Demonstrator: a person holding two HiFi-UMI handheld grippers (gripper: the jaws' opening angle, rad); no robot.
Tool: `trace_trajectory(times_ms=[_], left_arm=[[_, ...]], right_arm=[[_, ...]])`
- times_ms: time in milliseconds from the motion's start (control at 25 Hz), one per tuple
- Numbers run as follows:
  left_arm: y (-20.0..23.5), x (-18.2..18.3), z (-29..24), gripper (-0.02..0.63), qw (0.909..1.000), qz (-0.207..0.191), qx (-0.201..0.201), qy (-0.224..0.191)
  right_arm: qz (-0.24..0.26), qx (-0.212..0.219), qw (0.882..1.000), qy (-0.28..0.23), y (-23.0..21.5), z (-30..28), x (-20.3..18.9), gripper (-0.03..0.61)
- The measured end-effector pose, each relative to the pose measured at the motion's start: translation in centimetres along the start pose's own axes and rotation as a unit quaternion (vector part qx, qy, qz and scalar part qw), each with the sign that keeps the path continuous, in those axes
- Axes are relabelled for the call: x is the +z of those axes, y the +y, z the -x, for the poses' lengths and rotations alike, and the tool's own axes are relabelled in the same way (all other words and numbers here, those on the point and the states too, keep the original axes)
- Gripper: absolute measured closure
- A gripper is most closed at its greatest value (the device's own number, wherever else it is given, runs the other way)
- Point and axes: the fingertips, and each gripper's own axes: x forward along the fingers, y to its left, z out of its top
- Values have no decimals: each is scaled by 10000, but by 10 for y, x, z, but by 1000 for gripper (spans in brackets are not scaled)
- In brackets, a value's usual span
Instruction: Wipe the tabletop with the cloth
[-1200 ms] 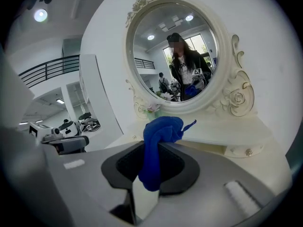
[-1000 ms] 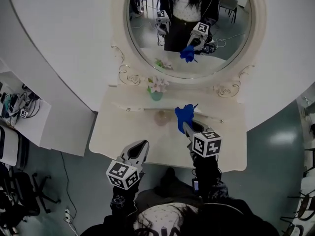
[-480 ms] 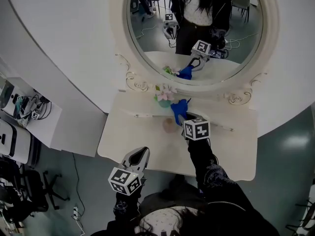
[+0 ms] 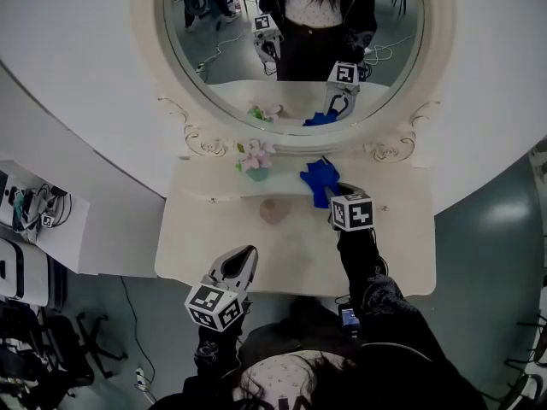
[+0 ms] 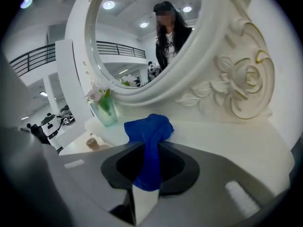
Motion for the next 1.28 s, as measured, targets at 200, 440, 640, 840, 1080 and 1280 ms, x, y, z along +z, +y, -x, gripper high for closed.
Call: trace_trajectory(times_ms=[200,440,640,840,1080,1280], left_arm=[[-22,2,-27,621,9990,-151,-387,153],[-47,3,-52,621,9960,-305,-787,308],[-62,6,-65,621,9942,-354,-972,295],[-68,2,-69,620,9938,-340,-998,355],[-62,-4,-62,621,9945,-306,-906,432],[-53,-6,-53,621,9945,-305,-907,431]], right_arm=[[-461,-325,9982,-195,-55,35,-10,494],[-810,-884,9923,-320,-119,83,-27,494],[-946,-1364,9856,-310,-165,120,-39,495],[-1069,-1672,9797,-277,-197,145,-53,495],[-1213,-1850,9747,-314,-210,158,-61,495],[-1120,-1781,9768,-403,-184,169,-58,495]])
